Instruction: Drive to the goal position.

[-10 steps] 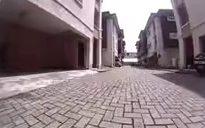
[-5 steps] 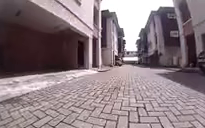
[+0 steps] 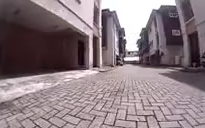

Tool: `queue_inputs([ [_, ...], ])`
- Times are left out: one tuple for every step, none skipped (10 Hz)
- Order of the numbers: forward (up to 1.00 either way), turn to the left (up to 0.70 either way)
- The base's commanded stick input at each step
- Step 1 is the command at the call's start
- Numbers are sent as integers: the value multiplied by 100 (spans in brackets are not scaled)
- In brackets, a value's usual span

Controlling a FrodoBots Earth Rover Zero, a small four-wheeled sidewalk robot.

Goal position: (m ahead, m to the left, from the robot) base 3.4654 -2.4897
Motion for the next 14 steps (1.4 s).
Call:
queue_inputs([
  [50, 0],
  [50, 0],
  [50, 0],
  [50, 0],
  [50, 0],
  [50, 0],
  [50, 0],
  [50, 0],
  [50, 0],
  [50, 0],
  [50, 0],
  [50, 0],
  [50, 0],
  [50, 0],
])
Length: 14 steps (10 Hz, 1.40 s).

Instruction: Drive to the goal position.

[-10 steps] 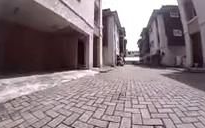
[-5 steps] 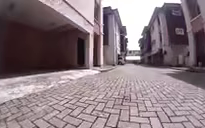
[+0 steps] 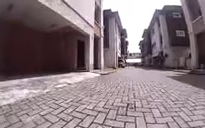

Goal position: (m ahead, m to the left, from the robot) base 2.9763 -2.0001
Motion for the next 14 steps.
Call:
queue_inputs([
  [50, 0],
  [50, 0],
  [50, 0],
  [50, 0],
  [50, 0],
  [50, 0],
  [50, 0],
  [50, 0],
  [50, -50],
  [50, -50],
  [50, -50],
  [50, -50],
  [50, -50],
  [50, -50],
])
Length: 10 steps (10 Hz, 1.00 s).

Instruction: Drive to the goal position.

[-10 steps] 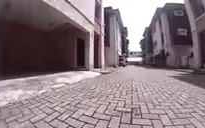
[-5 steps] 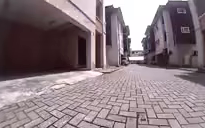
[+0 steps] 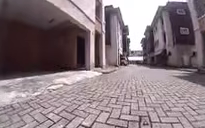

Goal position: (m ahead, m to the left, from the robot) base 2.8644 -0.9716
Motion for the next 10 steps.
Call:
queue_inputs([
  [50, -50],
  [50, -50],
  [50, -50],
  [50, -50],
  [50, -50],
  [50, -50],
  [50, -50],
  [50, -50],
  [50, -50],
  [50, -50],
])
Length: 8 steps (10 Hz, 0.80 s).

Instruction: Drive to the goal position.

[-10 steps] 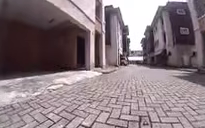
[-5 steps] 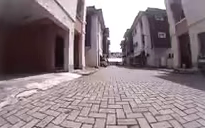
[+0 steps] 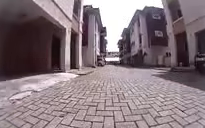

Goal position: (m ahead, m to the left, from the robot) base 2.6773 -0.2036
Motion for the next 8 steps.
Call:
queue_inputs([
  [50, -50],
  [50, -50],
  [50, 0],
  [50, 0],
  [50, 0],
  [50, 0],
  [50, 0],
  [50, 0],
])
